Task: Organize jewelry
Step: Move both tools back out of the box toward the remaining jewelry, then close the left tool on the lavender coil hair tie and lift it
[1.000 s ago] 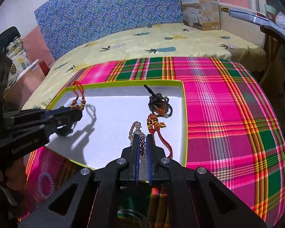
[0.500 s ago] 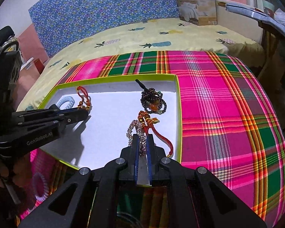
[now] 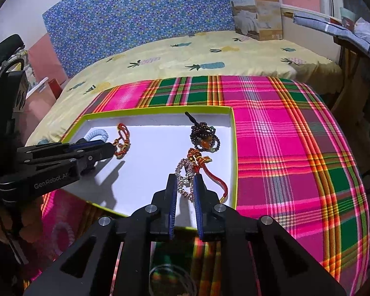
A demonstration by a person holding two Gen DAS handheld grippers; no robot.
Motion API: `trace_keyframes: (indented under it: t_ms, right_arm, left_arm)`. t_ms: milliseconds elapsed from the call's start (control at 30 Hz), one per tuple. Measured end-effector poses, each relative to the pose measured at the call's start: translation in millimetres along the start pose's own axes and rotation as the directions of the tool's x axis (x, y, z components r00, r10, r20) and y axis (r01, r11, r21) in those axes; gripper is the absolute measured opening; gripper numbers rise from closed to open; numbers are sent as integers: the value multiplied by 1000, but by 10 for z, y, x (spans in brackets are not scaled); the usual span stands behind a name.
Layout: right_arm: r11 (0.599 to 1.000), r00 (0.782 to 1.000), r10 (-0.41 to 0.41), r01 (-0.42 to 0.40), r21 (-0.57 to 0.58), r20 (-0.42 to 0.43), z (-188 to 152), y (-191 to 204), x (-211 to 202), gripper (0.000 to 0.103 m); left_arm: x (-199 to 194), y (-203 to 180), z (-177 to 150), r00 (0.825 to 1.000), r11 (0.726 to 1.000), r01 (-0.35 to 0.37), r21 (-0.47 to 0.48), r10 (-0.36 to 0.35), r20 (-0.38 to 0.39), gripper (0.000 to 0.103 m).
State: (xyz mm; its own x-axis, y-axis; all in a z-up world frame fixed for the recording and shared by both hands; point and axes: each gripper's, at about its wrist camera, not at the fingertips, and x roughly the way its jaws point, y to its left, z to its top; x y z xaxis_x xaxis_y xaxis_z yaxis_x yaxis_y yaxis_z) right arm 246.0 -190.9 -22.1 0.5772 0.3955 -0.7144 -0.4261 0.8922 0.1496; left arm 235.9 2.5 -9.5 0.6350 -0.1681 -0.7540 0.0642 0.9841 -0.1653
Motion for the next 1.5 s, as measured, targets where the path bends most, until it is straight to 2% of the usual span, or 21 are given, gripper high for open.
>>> trace_keyframes:
  t_ms: [233, 567, 733, 833, 1167, 1500]
  right_arm:
    - [1000, 1000, 3, -3, -3, 29, -77, 63, -272, 13]
    - [999, 998, 27, -24, -38, 59, -369, 296, -691, 14]
    - [998, 997, 38, -35, -51, 62, -513, 413, -816, 19]
    - [997, 997, 49, -46, -56, 62, -582, 469, -883, 22]
    - [998, 997, 46, -44, -43, 62, -777, 483, -1046, 22]
    - [999, 998, 37, -37, -10, 46, -928, 390, -1078, 22]
  left_arm:
    - [-380, -28, -172, 999, 1000, -15, -21, 16, 36, 20]
    - [-864, -72, -546, 996, 999, -35, -35, 38, 84, 20]
    - [-1033, -87, -719, 994, 999, -39, -31, 42, 96, 20]
    - [-1101, -98, -815, 994, 999, -45, -22, 47, 104, 20]
    - [-1247, -71, -1121, 993, 999, -45, -21, 47, 110, 20]
    - [-1257, -7, -1254, 994, 998, -44, -45, 49, 96, 20]
